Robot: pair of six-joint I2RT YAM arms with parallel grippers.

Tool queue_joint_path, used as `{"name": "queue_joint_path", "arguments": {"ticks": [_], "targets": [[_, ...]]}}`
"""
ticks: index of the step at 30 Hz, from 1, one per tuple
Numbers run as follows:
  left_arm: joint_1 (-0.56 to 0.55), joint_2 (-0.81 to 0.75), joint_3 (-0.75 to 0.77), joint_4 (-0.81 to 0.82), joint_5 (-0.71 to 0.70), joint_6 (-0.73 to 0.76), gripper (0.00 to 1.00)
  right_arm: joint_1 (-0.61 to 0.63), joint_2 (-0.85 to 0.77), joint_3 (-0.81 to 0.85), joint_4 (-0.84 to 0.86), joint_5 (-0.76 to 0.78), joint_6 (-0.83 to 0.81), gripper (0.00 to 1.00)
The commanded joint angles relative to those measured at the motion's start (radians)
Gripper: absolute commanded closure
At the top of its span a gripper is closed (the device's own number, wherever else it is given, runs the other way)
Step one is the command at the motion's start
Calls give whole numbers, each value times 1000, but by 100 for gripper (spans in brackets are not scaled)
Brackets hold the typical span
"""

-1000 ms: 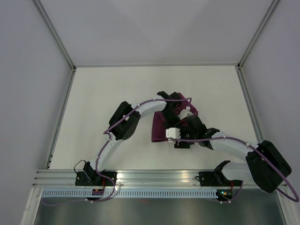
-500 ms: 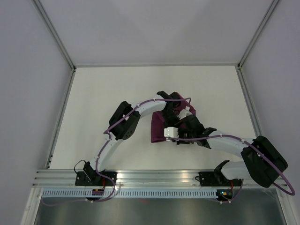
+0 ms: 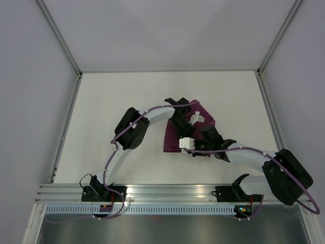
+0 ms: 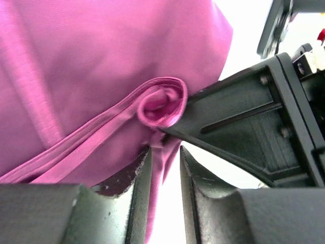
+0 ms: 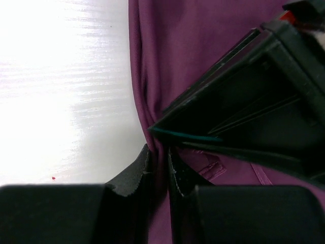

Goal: Fold the napkin, place the utensils inside, and roll it up
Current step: Roll the napkin with the utensil

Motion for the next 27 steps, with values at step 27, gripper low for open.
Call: {"name": "queue_joint_path", "arguments": {"ticks": [27], "targets": [[89,-696,-950,1475,-729,-280,62,-398,589,534,-765,-479,-302,99]]}}
